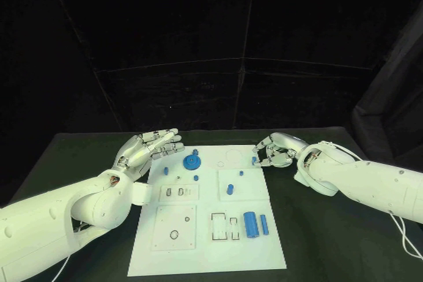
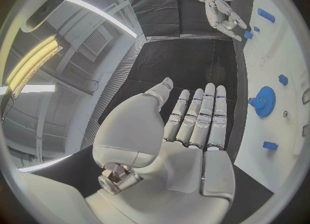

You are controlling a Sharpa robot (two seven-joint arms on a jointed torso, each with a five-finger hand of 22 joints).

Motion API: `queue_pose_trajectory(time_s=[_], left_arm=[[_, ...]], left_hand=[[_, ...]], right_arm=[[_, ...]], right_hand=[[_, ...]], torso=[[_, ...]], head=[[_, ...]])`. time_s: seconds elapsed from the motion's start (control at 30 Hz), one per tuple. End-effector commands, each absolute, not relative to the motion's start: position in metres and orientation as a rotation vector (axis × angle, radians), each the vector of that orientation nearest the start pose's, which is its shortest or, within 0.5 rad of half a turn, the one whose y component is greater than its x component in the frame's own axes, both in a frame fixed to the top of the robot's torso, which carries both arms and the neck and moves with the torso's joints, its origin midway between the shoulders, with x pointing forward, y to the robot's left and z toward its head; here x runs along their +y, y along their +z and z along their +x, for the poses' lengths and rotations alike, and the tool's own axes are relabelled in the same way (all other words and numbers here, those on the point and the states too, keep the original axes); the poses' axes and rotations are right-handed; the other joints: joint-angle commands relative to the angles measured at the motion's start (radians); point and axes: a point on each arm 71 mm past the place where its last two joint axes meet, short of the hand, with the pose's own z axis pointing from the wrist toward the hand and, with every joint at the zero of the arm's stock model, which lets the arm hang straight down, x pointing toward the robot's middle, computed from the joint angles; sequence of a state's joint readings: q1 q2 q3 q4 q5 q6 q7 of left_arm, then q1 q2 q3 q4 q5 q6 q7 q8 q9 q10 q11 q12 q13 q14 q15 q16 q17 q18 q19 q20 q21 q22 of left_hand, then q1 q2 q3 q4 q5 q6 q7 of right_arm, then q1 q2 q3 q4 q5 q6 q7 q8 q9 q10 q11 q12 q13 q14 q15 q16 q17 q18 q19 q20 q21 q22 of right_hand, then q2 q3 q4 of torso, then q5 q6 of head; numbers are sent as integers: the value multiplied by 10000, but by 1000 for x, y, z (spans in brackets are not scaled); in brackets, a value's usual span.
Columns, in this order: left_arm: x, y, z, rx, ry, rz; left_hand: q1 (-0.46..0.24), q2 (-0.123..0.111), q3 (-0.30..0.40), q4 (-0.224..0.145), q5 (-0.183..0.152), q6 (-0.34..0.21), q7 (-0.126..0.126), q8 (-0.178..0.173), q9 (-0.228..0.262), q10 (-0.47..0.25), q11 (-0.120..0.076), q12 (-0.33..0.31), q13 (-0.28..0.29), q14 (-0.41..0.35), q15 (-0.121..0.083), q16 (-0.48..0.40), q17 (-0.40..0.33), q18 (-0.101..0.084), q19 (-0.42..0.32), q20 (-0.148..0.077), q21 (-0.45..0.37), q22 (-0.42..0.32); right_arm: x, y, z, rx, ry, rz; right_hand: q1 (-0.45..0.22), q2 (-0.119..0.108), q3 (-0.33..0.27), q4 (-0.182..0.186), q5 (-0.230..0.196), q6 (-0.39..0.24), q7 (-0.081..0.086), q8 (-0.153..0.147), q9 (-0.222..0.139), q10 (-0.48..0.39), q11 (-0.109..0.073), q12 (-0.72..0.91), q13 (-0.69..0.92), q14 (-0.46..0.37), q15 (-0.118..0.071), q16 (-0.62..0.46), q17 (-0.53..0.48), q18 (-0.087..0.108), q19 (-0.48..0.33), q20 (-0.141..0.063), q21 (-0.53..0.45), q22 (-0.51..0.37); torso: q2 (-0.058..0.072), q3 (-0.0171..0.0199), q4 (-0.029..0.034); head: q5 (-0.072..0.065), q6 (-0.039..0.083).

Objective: Assemble the parts on the task board

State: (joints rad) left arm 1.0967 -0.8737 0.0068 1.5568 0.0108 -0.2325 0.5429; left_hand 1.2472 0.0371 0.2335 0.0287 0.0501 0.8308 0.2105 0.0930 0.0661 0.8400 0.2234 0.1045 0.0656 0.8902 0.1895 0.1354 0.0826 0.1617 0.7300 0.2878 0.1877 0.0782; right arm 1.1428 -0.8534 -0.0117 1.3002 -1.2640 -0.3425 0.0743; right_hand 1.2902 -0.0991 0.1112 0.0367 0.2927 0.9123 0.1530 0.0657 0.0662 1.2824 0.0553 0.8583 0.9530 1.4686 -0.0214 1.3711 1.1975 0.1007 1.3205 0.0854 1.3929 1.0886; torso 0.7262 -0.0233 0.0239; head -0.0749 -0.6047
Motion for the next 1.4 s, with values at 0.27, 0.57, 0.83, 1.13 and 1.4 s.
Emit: queue_pose_trajectory(time_s=[0.27,0.57,0.83,1.13,1.4], left_arm=[[212,-196,470,13199,-17194,-11112],[212,-197,470,13207,-17184,-11122],[213,-197,471,13208,-17155,-11134],[213,-198,471,13220,-17137,-11147],[214,-198,471,13235,-17130,-11157]], left_hand=[[-17,50,-14,-61,-3,77,564,40,12,72,13,41,-13,82,-1,61,5,97,71,1,21,-10],[-31,62,14,-84,-4,96,556,48,10,99,3,49,-13,100,-9,70,2,104,91,1,18,-16],[-31,62,14,-84,-4,96,556,48,10,99,3,49,-13,100,-9,70,2,104,91,1,18,-16],[-42,65,22,-90,-4,100,555,50,9,107,1,51,-14,105,-11,72,0,106,98,1,17,-19],[-42,65,22,-90,-4,100,555,50,9,107,1,51,-14,105,-11,72,0,106,98,1,17,-19]], right_arm=[[-271,-223,516,16974,6554,661],[-266,-235,514,17193,6619,693],[-265,-237,514,17121,6629,709],[-264,-236,515,16936,6642,722],[-265,-230,515,16160,6783,986]], right_hand=[[271,268,49,-138,-398,73,-43,72,35,-57,-4,-17,29,340,2,15,43,-65,7,25,8,6],[389,502,164,-225,-795,391,-87,177,64,2,-46,77,105,351,-32,29,91,-70,25,-2,26,40],[396,579,210,-237,-876,471,-94,192,63,35,-54,129,146,359,-40,47,131,-77,42,-11,40,73],[426,789,387,-262,-1157,695,-116,244,67,97,-76,236,233,375,-60,76,193,-80,55,-29,54,94],[642,1304,1118,-410,-1757,1481,-341,550,139,166,-257,389,380,401,-195,136,321,-84,81,-134,83,142]], torso=[[-9,4,-20],[-6,10,-17],[-8,14,-11],[-11,12,-17],[-9,19,-13]], head=[[50,-38],[46,-62],[21,-68],[7,-79],[12,-99]])
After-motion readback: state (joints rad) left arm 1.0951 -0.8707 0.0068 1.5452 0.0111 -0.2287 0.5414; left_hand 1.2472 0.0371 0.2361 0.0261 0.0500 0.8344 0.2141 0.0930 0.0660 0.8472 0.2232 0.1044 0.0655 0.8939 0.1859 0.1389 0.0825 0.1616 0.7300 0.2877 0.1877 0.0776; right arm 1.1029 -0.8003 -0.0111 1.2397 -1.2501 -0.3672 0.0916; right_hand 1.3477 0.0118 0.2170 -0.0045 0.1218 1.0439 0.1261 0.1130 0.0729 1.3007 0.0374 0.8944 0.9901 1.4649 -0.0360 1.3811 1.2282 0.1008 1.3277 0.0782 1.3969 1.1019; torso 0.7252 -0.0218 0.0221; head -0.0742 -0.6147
